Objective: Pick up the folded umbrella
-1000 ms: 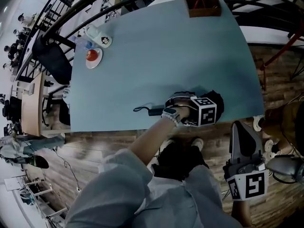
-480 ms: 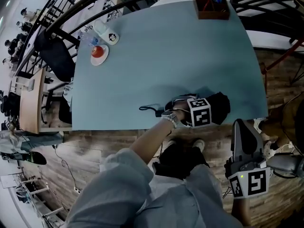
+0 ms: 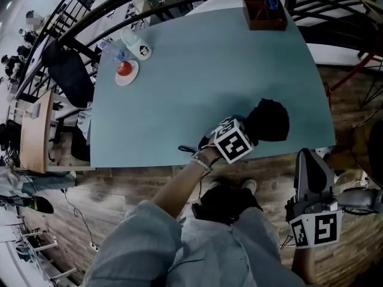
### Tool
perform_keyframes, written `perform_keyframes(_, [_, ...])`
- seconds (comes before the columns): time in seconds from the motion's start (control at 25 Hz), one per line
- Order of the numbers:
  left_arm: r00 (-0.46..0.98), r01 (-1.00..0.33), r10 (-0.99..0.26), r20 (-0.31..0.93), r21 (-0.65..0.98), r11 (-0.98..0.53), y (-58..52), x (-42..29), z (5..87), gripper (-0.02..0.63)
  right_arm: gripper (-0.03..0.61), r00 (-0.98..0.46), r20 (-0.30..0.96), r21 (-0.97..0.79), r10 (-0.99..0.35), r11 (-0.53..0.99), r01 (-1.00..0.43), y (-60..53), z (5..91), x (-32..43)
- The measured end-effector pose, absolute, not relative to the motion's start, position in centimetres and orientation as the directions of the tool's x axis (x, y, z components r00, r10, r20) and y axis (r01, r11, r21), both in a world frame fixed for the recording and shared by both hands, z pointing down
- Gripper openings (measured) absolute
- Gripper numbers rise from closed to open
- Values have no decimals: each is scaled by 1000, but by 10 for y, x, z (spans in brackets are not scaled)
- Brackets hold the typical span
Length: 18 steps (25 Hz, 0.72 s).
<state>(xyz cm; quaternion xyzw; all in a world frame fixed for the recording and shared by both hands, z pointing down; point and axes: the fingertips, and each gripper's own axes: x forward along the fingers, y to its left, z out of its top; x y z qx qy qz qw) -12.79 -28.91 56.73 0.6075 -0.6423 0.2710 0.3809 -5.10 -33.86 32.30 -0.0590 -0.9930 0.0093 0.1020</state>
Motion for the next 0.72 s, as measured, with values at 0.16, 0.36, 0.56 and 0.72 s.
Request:
perform_keyframes(0.16, [-76, -955, -719, 691, 157, 251, -276, -147, 514, 287, -3, -973, 186, -14, 133, 991, 133, -328, 314, -53])
perform_keyframes(0.36, [-214, -918, -821, 530, 180, 355, -242, -160, 451, 288, -3, -977, 148, -1, 156, 987, 158, -316, 299, -59])
perform_keyframes(0.56, [-328, -880, -865, 379, 210, 426, -208, -160, 393, 288, -3, -979, 110, 26, 172, 984, 175, -308, 284, -62])
perform_keyframes(0.72, [-413, -843, -858, 304, 230, 487, -180, -157, 359, 288, -3, -978, 80, 39, 192, 980, 196, -298, 273, -65])
